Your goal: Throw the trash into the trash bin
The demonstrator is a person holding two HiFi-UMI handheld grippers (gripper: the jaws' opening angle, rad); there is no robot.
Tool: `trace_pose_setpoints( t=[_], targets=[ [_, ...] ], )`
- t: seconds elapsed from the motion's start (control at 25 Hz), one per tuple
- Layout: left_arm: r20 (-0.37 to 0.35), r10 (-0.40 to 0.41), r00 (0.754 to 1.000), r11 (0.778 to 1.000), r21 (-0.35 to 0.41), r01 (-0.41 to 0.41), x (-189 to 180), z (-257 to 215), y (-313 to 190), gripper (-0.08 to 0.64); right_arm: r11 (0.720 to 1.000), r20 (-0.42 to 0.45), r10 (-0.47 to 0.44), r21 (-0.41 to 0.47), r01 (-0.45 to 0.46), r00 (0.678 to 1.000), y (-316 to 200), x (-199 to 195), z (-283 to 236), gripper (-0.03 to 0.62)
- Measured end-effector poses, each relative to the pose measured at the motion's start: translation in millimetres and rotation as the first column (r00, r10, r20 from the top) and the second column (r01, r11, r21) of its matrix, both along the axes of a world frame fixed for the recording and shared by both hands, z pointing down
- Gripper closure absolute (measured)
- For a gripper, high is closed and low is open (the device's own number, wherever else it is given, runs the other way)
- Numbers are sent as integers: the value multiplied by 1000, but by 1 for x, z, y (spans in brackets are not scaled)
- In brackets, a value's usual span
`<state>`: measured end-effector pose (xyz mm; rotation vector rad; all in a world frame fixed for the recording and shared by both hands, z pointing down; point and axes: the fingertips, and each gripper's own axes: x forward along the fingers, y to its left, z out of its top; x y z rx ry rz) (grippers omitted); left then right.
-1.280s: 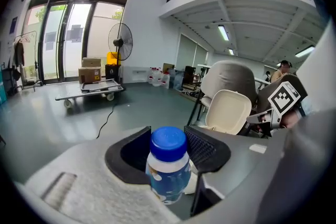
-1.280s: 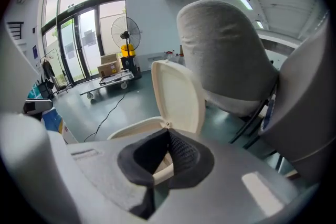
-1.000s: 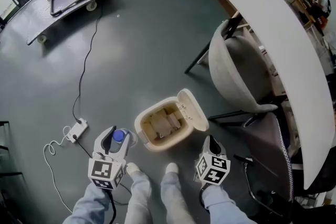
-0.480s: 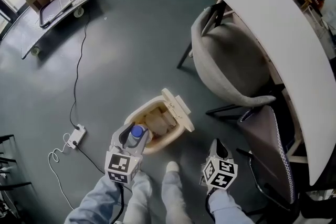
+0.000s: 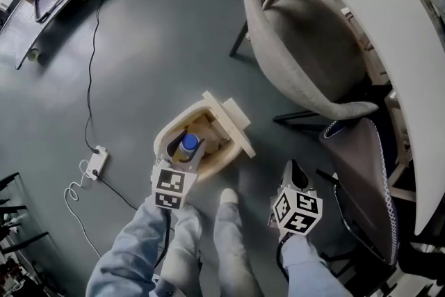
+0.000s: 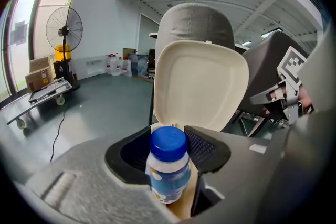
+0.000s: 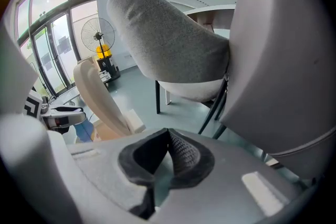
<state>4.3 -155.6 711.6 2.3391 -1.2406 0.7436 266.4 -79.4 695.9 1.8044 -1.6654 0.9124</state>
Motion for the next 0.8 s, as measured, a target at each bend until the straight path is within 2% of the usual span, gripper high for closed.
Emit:
trace_pose_setpoints(
  t=[0.36, 0.56, 0.64, 0.8],
  targets=[
    [27, 30, 999, 996, -82, -28, 16, 51, -10, 350, 998, -13, 36, -45, -37, 999, 7, 13, 18, 589],
    [39, 60, 997, 985, -162, -53, 19, 72, -8, 328, 997, -11, 40, -64, -41, 999, 8, 8, 24, 589],
    [32, 49, 998, 986, -158, -44, 18, 71, -9, 293, 997, -5, 37, -68, -37, 999, 8, 6, 26, 589],
    [2, 29, 1000, 991, -134, -29, 15, 62, -12, 292, 997, 2, 31, -74, -30, 1000, 5, 1, 27, 589]
  ],
)
